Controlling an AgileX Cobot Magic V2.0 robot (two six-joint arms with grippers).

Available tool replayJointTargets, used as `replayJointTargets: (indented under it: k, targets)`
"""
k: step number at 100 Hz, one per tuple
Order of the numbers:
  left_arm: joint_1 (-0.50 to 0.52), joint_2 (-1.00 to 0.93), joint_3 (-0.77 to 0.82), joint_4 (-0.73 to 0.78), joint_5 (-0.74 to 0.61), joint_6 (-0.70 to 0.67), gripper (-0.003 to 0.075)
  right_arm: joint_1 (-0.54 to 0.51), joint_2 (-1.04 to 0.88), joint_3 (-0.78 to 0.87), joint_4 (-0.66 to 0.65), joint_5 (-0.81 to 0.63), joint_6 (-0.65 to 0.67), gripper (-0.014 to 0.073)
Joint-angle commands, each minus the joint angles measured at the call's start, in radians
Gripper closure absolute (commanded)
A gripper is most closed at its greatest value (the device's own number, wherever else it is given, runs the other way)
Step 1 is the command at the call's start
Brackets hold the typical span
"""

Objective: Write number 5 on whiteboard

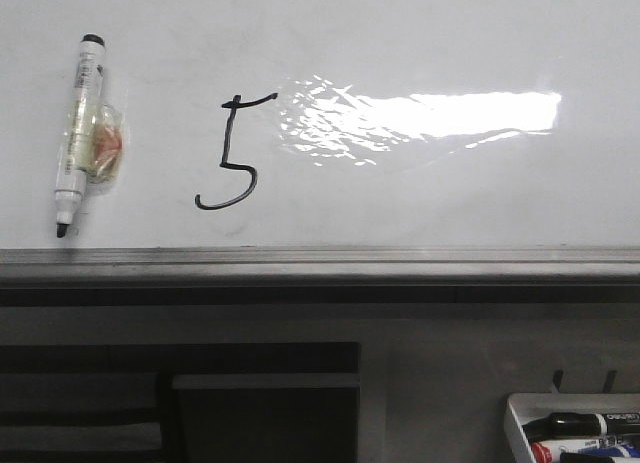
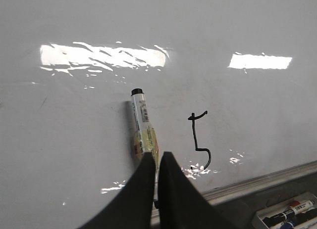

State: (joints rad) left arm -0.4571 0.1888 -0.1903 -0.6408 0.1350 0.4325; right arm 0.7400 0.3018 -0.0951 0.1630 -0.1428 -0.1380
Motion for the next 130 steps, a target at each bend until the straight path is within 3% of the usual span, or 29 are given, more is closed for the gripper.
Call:
replayJointTargets:
  k: [1, 54, 65, 87, 104, 130]
  targets:
    - [0.003, 0.006, -0.029, -0.004, -0.067, -0.002, 0.0741, -0.006, 0.005, -0.028, -0.004, -0.077, -0.002, 0.0643]
    - [0.003, 0.006, -0.028, -0.006, -0.086, -0.002, 0.0741, -0.006, 0.005, -0.028, -0.004, -0.077, -0.002, 0.0644]
    - [0.003, 0.006, -0.028, 0.143, -0.096, -0.013, 0.0741, -0.006, 0.005, -0.028, -0.004, -0.077, -0.002, 0.0644]
    - [0.008, 0.006, -0.028, 0.467, -0.101, -0.401, 0.0741, -0.006, 0.005, -0.028, -0.004, -0.077, -0.002, 0.0644]
    - [0.109, -0.004, -0.028, 0.523, -0.101, -0.425, 0.0741, -0.006, 0.005, -0.028, -0.004, -0.077, -0.002, 0.0644]
    - [0.35, -0.137, 0.064, 0.546, -0.101, -0.432, 0.0741, -0.006, 0.005, -0.028, -0.004, -0.077, -0.002, 0.0644]
